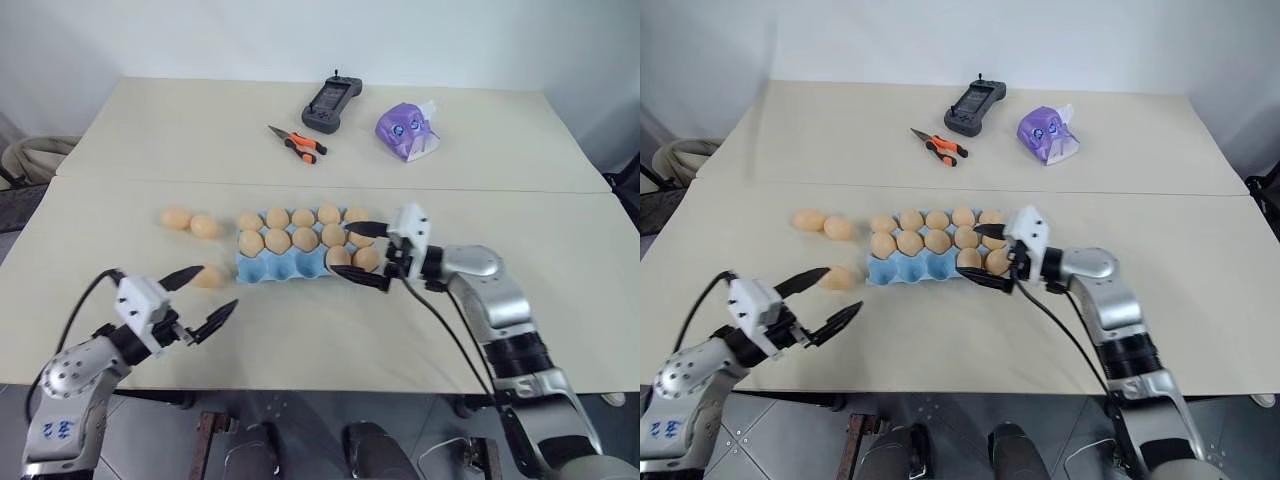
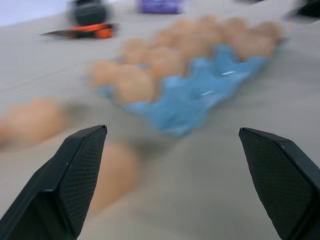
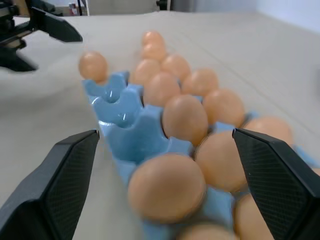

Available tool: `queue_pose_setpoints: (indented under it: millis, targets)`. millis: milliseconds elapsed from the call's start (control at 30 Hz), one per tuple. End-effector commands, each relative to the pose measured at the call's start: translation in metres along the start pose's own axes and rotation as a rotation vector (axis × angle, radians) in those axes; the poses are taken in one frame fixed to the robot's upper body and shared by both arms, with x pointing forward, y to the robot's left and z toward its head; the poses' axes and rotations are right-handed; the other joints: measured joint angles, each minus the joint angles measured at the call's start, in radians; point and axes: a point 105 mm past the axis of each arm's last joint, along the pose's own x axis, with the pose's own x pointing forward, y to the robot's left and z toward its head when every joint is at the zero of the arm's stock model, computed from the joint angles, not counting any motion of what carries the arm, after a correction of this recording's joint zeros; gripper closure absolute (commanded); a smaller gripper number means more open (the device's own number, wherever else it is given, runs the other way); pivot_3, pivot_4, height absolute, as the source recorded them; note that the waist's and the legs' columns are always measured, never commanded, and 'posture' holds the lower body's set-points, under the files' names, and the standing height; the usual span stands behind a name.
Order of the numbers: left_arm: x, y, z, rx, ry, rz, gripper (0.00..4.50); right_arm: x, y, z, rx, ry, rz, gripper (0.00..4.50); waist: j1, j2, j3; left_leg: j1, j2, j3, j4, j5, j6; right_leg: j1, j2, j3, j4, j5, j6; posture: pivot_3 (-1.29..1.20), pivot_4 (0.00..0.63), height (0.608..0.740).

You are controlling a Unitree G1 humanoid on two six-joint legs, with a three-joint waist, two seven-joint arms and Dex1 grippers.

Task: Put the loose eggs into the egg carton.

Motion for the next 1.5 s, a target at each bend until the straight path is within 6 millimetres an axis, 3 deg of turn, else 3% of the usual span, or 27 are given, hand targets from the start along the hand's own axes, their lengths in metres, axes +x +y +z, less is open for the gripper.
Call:
queue_pose_setpoints:
  millis: [33, 167, 300, 433, 567, 767, 900, 1000, 1233, 1367, 1500]
  targets:
    - [-0.027, 0.013, 0.007, 0.0, -0.029, 0.139, 0.0, -0.041, 0.01, 0.004, -0.058, -0.004, 0.001, 0.03, -0.001, 0.0, 0.0, 0.0, 0.0, 0.0, 0.0, -0.001, 0.0, 0.001, -0.001, 0.0, -0.003, 0.0, 0.0, 0.0, 0.15, 0.74]
    - [-0.051, 0.018, 0.0, -0.019, 0.011, 0.229, 0.0, -0.078, 0.016, -0.007, -0.037, 0.051, -0.069, 0.03, -0.007, 0.0, 0.0, 0.0, 0.0, 0.0, 0.0, -0.002, 0.0, 0.003, -0.001, 0.0, -0.005, 0.0, 0.0, 0.0, 0.15, 0.74]
    - [-0.05, 0.021, 0.003, -0.045, -0.017, 0.315, 0.0, -0.099, 0.02, -0.023, 0.006, 0.091, -0.139, 0.03, -0.007, 0.0, 0.0, 0.006, 0.0, -0.003, 0.0, -0.003, -0.001, 0.011, 0.0, 0.0, -0.007, 0.001, -0.001, 0.0, 0.15, 0.74]
    - [-0.031, 0.015, 0.002, -0.072, -0.026, 0.276, 0.0, -0.096, 0.023, -0.028, -0.008, 0.093, -0.164, 0.03, -0.006, -0.001, 0.0, 0.009, 0.0, -0.005, 0.0, -0.007, -0.006, 0.016, -0.001, 0.0, -0.008, 0.002, -0.003, 0.0, 0.15, 0.74]
    - [0.0, 0.019, -0.001, -0.079, -0.03, 0.241, 0.0, -0.091, 0.026, -0.026, -0.003, 0.087, -0.167, 0.03, 0.0, -0.001, 0.0, 0.009, -0.001, -0.006, 0.0, -0.006, -0.006, 0.016, 0.0, -0.001, -0.008, 0.002, -0.002, 0.0, 0.15, 0.74]
    - [0.044, 0.023, -0.02, -0.118, 0.007, 0.156, 0.0, -0.088, 0.038, -0.023, 0.009, 0.092, -0.161, 0.03, 0.003, -0.001, 0.0, 0.008, -0.002, -0.006, 0.0, -0.003, -0.002, 0.015, 0.002, -0.005, -0.009, 0.002, -0.002, 0.0, 0.15, 0.74]
    - [0.06, 0.018, -0.036, -0.101, 0.05, 0.09, 0.0, -0.082, 0.043, -0.019, 0.014, 0.078, -0.156, 0.03, -0.003, -0.001, 0.0, 0.006, -0.001, -0.005, 0.0, -0.003, -0.003, 0.013, 0.003, -0.005, -0.009, 0.001, -0.002, 0.0, 0.15, 0.74]
    - [0.061, 0.019, -0.045, -0.077, 0.082, 0.087, 0.0, -0.074, 0.05, -0.016, 0.018, 0.058, -0.14, 0.03, 0.0, 0.0, 0.0, 0.007, 0.0, -0.006, 0.001, -0.003, -0.004, 0.013, 0.003, -0.005, -0.008, 0.001, -0.002, 0.0, 0.15, 0.74]
    - [0.051, 0.025, -0.038, -0.056, 0.051, 0.11, 2.05, -0.053, 0.065, -0.012, -0.016, -0.02, -0.09, 0.0, -0.003, 0.0, 0.0, 0.009, 0.0, -0.006, 0.0, -0.002, -0.003, 0.014, 0.002, -0.005, -0.005, 0.001, -0.002, 0.0, 0.15, 0.74]
    - [0.046, 0.029, -0.007, -0.025, -0.07, 0.086, 2.11, -0.054, 0.063, -0.018, -0.007, -0.008, -0.091, 0.0, -0.001, 0.0, 0.0, 0.009, 0.0, -0.006, -0.001, -0.002, -0.003, 0.014, 0.002, -0.005, -0.005, 0.001, -0.002, 0.0, 0.15, 0.74]
    - [0.054, 0.01, 0.017, -0.007, -0.121, -0.074, 2.11, -0.059, 0.058, -0.023, -0.011, 0.015, -0.115, 0.0, 0.009, 0.0, 0.0, 0.006, 0.001, -0.009, 0.0, -0.002, -0.003, 0.014, 0.002, -0.008, -0.006, 0.001, -0.002, 0.0, 0.15, 0.74]
